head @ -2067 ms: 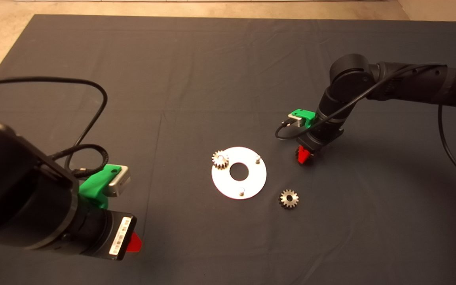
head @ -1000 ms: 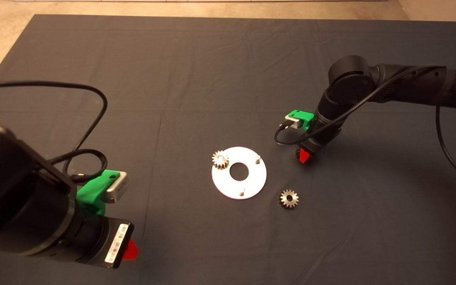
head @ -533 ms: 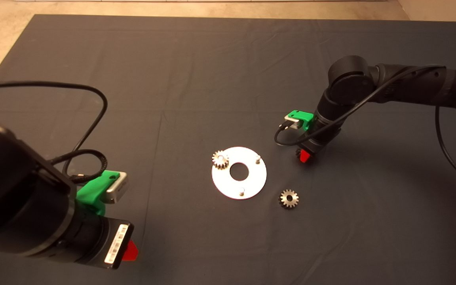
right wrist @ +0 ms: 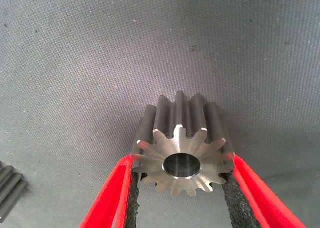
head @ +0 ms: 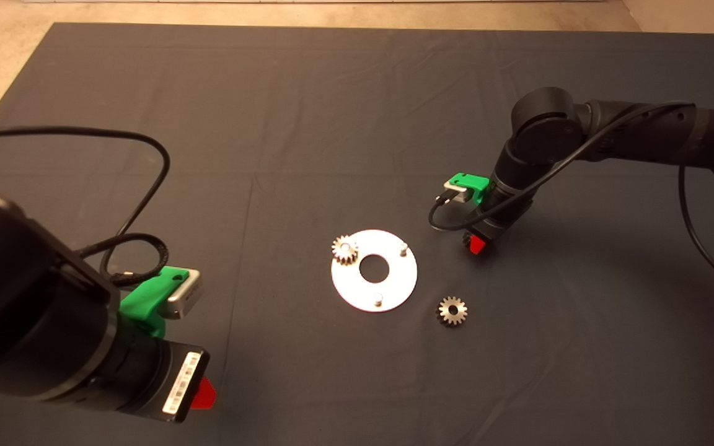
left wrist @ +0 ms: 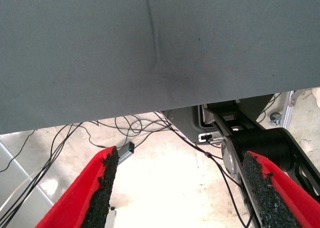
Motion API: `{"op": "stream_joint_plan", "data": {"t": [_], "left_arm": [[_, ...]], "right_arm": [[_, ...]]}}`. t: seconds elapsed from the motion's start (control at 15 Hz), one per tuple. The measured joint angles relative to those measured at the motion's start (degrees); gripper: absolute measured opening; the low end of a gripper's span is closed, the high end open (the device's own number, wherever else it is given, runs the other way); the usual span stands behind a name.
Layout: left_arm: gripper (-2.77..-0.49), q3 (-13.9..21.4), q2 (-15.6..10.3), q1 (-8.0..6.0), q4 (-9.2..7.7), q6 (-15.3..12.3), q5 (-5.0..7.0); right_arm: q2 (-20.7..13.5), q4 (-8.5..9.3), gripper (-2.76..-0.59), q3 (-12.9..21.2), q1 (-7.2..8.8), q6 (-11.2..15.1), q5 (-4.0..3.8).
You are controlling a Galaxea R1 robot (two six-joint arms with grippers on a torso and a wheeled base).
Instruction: Install three planetary gears onto the carrier pins
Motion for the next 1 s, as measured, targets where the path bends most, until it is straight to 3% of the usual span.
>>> {"op": "stream_joint_plan", "data": {"t": [0.13, 0.33, 0.4, 0.67, 0.87, 1.0], "left_arm": [[-1.51, 0.0, 0.0, 0.00, 0.00, 0.3, 0.00], [-1.51, 0.0, 0.0, 0.01, -0.02, 0.4, 0.00], [-1.51, 0.0, 0.0, 0.00, 0.00, 0.4, -0.02], [-1.51, 0.0, 0.0, 0.00, -0.02, 0.4, 0.00], [-1.51, 0.0, 0.0, 0.00, -0.06, 0.4, 0.00], [-1.51, 0.0, 0.0, 0.00, -0.48, 0.4, 0.00]], "right_arm": [[0.7, -0.43, -2.35, 0.0, 0.00, -0.5, -0.59], [1.4, -0.74, -2.36, 0.0, 0.29, -0.6, -0.13], [1.8, -0.86, -2.42, 0.0, 1.02, -0.8, 0.15], [5.9, -0.96, -2.42, 0.1, 7.62, -0.6, 0.24], [9.0, -0.07, -2.42, 0.1, 8.66, -0.6, 0.92], [9.3, 1.40, -2.42, 0.1, 10.80, -0.5, 0.81]]}}
